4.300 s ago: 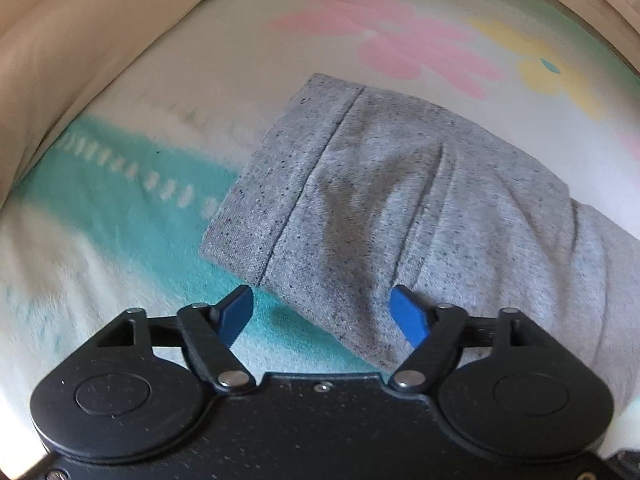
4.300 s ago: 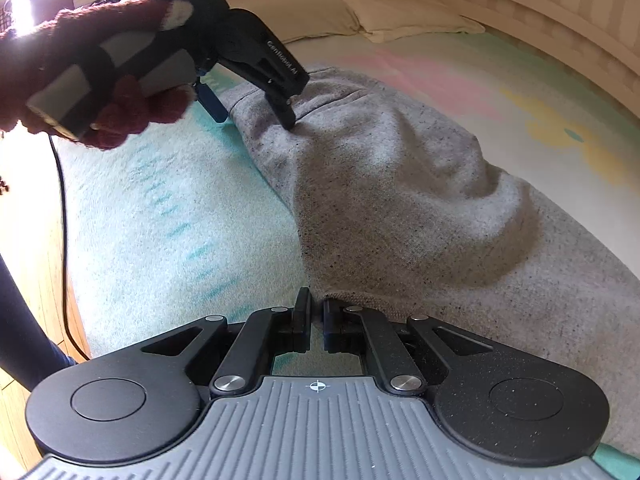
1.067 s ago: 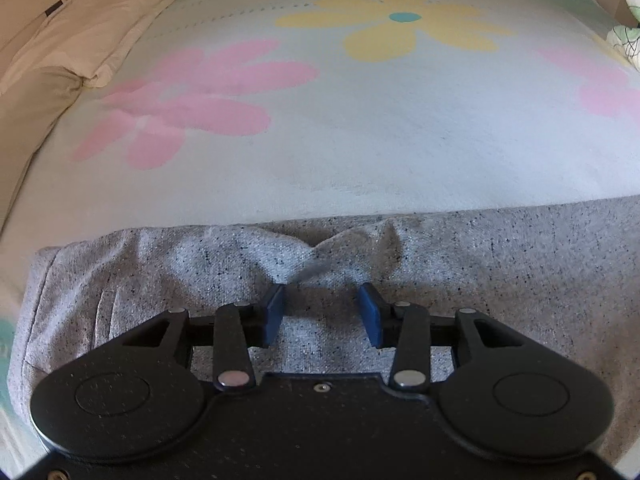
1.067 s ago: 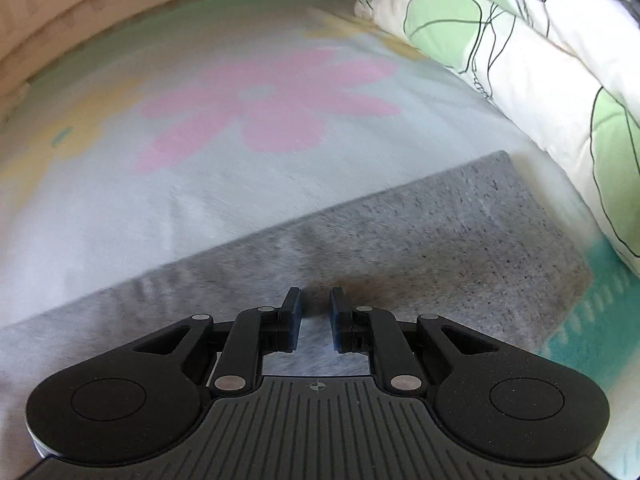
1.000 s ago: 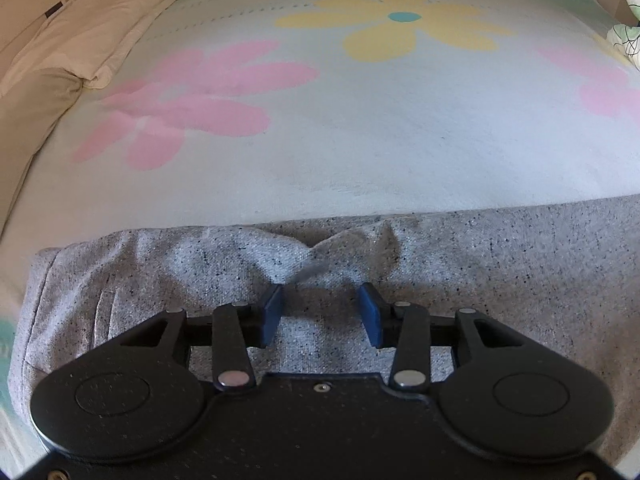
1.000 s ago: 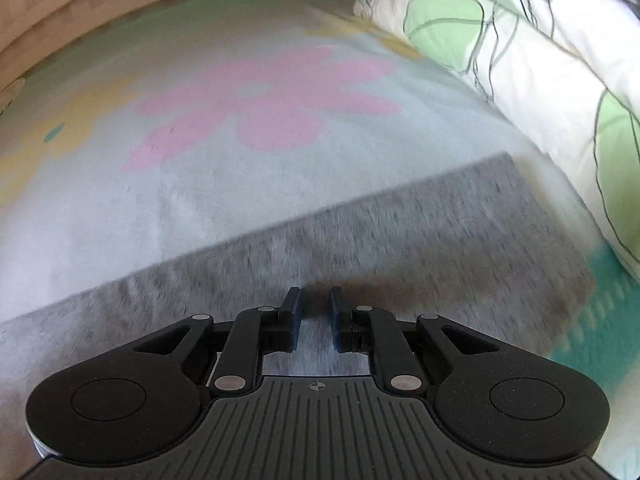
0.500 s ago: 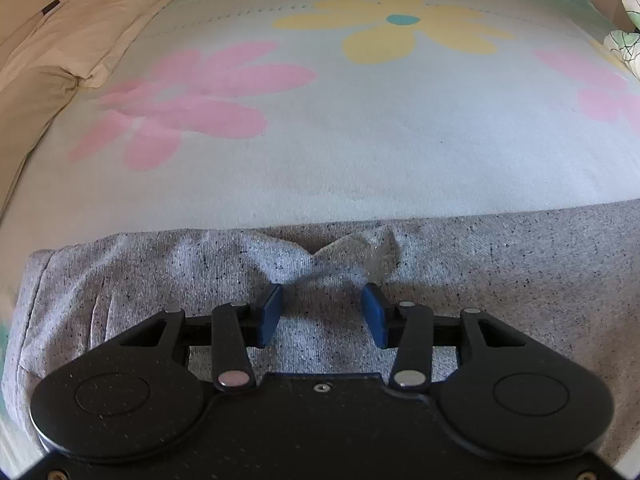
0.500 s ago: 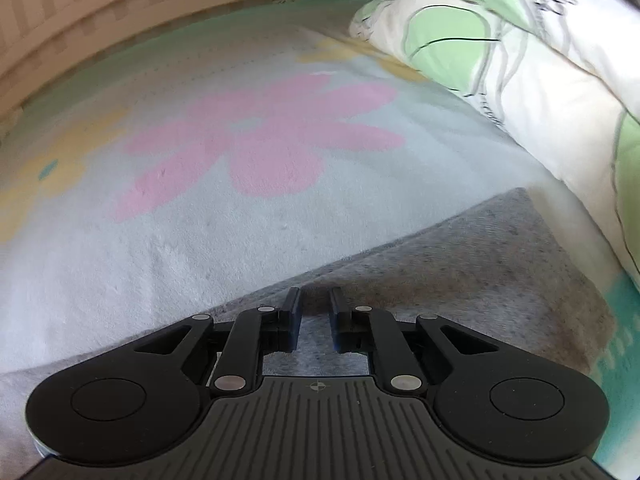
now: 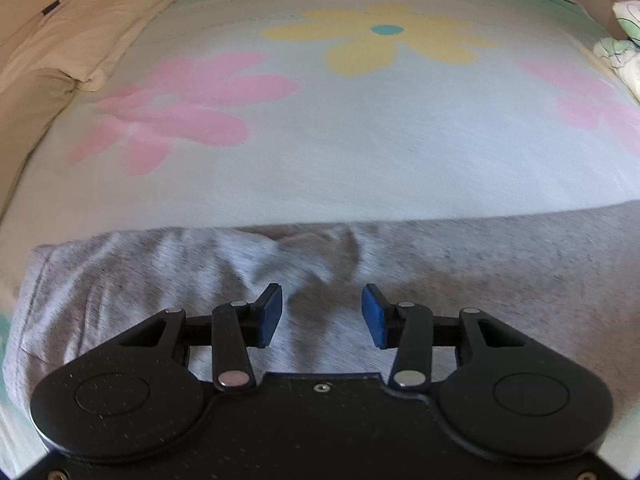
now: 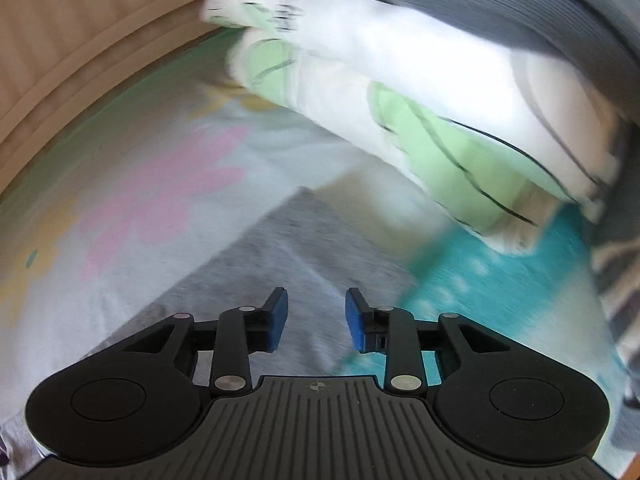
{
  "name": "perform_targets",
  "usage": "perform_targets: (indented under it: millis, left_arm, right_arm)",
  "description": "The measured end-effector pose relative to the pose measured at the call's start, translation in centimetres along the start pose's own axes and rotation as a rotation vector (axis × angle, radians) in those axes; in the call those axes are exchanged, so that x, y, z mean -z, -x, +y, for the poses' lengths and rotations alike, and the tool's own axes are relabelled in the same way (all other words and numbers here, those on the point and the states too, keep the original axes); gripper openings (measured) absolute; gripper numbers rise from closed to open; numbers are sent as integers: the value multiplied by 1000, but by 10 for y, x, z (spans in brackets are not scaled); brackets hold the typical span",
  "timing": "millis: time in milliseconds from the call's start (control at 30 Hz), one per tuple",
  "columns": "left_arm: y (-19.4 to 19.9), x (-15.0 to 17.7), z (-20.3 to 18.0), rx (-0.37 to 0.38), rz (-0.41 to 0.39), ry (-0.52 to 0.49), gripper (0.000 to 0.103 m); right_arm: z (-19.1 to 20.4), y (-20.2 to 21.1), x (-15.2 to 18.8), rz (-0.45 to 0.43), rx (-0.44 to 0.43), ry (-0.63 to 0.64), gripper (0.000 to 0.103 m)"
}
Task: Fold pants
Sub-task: 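Grasp the sweatpants cuff with the right tool and lift it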
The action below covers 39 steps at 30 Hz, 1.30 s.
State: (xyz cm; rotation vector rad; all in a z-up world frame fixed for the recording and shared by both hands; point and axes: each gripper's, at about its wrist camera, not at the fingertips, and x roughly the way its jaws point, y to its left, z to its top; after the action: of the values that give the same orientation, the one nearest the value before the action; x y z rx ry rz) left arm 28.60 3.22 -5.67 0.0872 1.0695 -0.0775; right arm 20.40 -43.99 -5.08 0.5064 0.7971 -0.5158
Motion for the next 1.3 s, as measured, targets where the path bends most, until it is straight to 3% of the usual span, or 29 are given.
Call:
perform_targets:
  millis: [267,433,767,833,867,900,1067,1167,1300]
  left_arm:
    - [-18,5,-14,18,88,22,54]
    - [-21,0,-14,16,85,55,54]
    - [-24,-1,-31,-21,54,1,54]
    - [-23,-1,-34,-27,48,9,54]
    - [-22,-1,-37,-34,43,8,54]
    - [-19,1,-40,-38,34,1,54]
    - [12,7,-64,-62,-62,-91,53]
    - [40,7,-92,-7,-104,-125,53]
    - [55,2,-147,88,-93,-186,53]
  right_arm:
    - [-33,-15,12,60,-26,-82,33]
    - [-39,-35,16,97,-54,-131,38]
    - [-40,-56,7,-10,-88,-213,40]
    - [-37,-57,8,-30,-72,-211,31]
    - [-32,-58,7,-27,-63,-189,18]
    - [-28,-58,7,-24,-71,-164,14]
    - [3,-41,2,-60,-24,33,13]
    - [9,-30,-2,-67,-73,41,13]
    - [11,-17,-8,-73,-124,20,13]
